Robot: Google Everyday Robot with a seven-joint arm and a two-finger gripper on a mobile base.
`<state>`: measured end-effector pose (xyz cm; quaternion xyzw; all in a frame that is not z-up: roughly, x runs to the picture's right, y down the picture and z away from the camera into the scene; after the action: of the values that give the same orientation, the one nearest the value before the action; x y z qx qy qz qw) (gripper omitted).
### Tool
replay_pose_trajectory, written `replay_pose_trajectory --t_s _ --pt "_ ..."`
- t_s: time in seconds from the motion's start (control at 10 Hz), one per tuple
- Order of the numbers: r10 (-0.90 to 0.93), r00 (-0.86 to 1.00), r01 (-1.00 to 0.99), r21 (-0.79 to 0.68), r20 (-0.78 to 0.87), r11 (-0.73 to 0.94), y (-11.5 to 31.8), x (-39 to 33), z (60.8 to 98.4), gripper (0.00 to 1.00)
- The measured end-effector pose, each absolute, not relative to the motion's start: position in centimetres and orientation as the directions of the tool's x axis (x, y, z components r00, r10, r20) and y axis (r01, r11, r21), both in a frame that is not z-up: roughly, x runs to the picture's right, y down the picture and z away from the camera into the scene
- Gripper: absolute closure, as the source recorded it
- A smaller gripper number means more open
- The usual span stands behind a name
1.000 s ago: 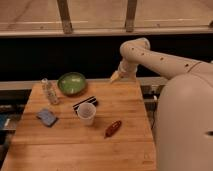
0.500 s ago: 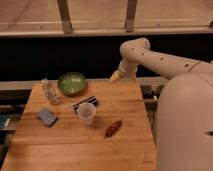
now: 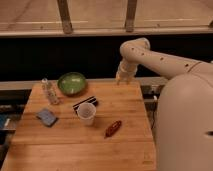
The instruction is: Knock the bottle over
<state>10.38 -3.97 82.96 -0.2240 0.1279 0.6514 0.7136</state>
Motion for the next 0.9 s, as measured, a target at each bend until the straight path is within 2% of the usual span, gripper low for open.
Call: replay_pose_trajectory --t_s 0.3,0.5,0.9 --pt "0.877 0.177 -0.976 -0.191 -0.446 0.1 -5.3 9.2 83.5 0.98" --pt "0.868 0.24 -0.957 -0.256 -0.435 0.136 -6.3 5.6 84.6 1.0" --pt "0.823 0.398 -0.858 -0.482 -0.406 0.178 -6.7 -3.9 86.2 1.0"
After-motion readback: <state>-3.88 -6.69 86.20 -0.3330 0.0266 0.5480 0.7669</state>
